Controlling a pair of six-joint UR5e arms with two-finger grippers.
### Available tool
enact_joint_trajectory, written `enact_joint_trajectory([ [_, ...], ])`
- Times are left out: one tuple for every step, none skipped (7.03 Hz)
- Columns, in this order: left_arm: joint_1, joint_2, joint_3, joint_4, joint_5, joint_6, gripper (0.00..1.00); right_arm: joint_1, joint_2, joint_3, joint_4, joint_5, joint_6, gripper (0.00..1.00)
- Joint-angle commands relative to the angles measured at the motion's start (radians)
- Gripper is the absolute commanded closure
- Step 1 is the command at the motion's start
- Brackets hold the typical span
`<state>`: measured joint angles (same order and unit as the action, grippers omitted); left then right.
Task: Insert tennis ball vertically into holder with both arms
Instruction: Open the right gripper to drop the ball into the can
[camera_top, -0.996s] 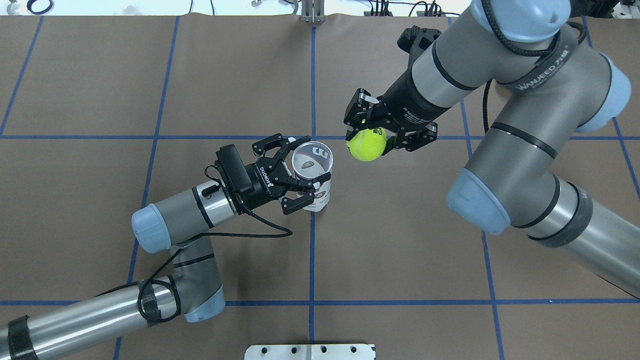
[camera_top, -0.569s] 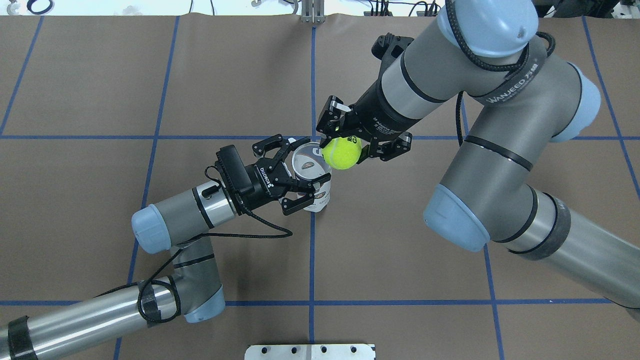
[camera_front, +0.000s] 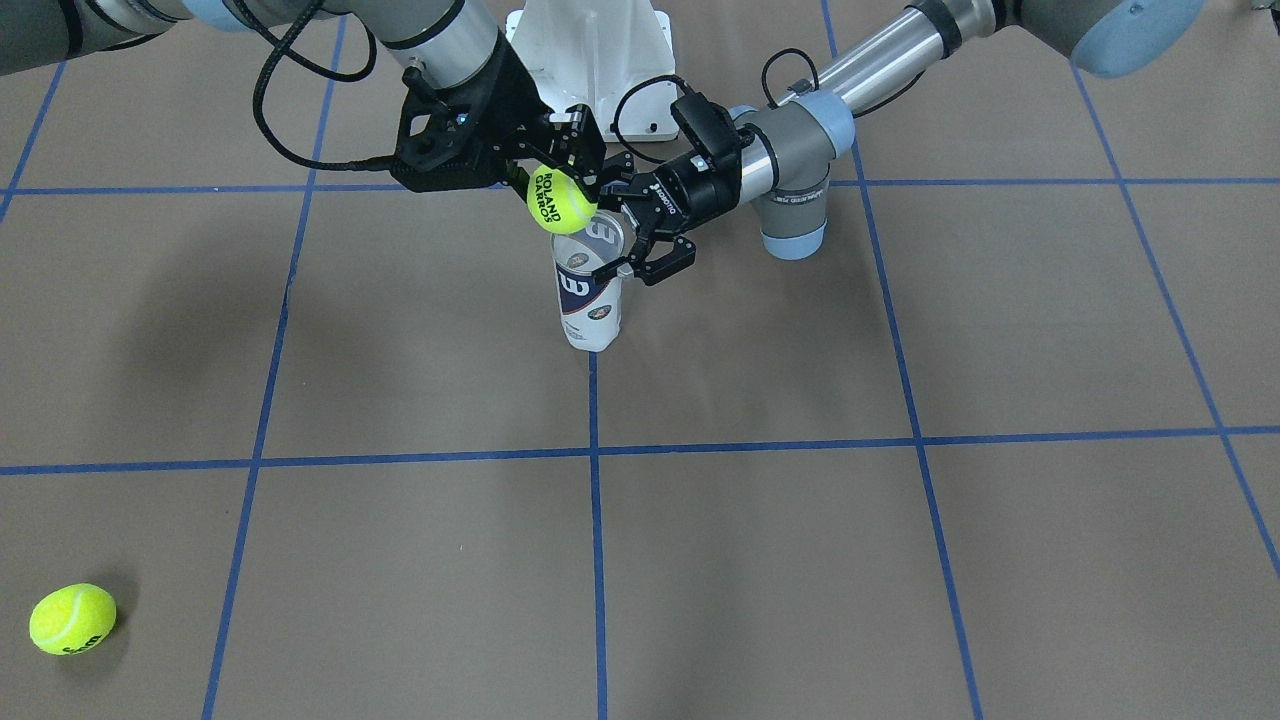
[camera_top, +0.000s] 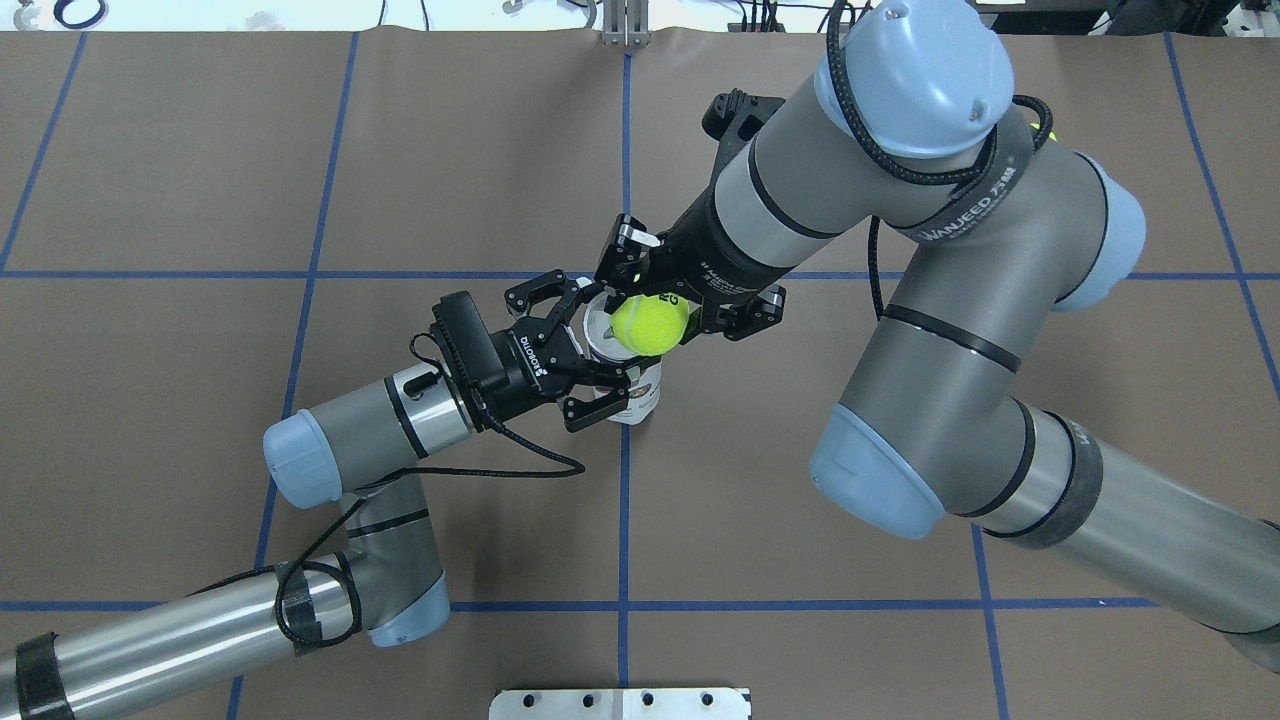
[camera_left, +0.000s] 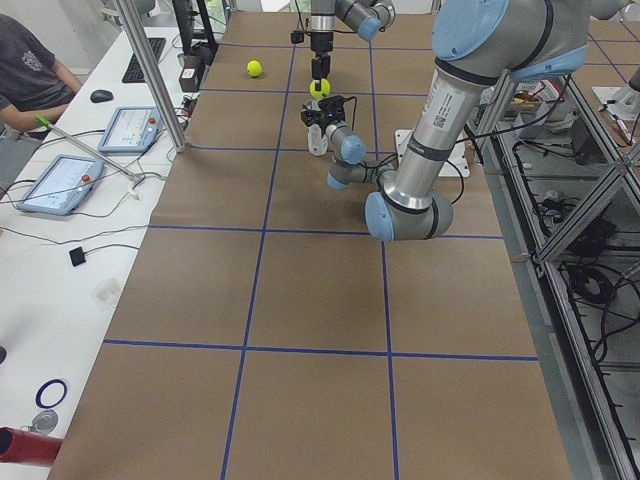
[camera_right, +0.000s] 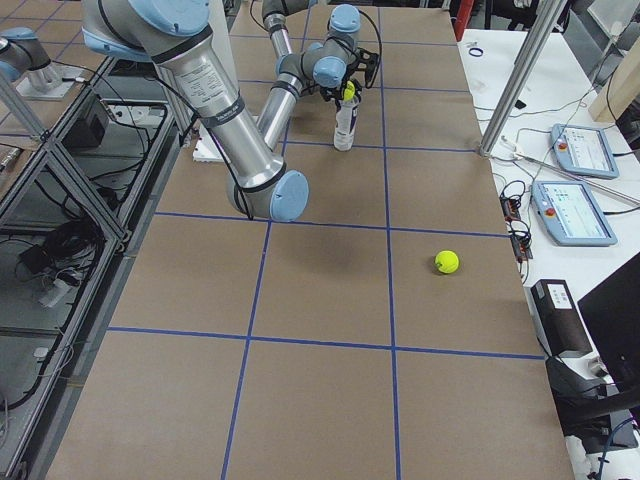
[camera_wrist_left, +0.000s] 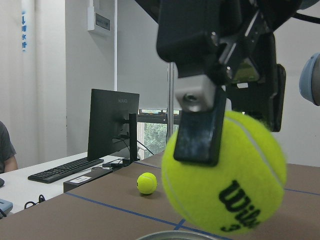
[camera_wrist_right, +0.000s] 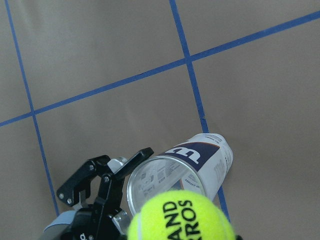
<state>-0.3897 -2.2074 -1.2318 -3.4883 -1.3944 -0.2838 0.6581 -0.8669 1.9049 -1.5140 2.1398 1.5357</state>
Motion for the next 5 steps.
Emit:
enact_joint_trajectory([
  [0.0, -0.002, 0.0, 0.0, 0.0, 0.0, 0.12, -0.003, 0.006, -0.006, 0.0, -0.003, 0.003, 0.79],
  [0.0, 0.0, 0.0, 0.0, 0.0, 0.0, 0.12, -0.005, 0.012, -0.009, -0.002, -0.004, 0.003, 0.66],
  [0.0, 0.0, 0.0, 0.0, 0.0, 0.0, 0.11, -0.005, 0.02, -0.02, -0.002, -0.004, 0.001, 0.42],
  [0.0, 0.0, 0.0, 0.0, 0.0, 0.0, 0.11, -0.005, 0.02, -0.024, -0.002, -0.004, 0.001, 0.3],
  [0.0, 0.0, 0.0, 0.0, 0.0, 0.0, 0.11, -0.005, 0.022, -0.033, 0.0, -0.003, 0.001, 0.1],
])
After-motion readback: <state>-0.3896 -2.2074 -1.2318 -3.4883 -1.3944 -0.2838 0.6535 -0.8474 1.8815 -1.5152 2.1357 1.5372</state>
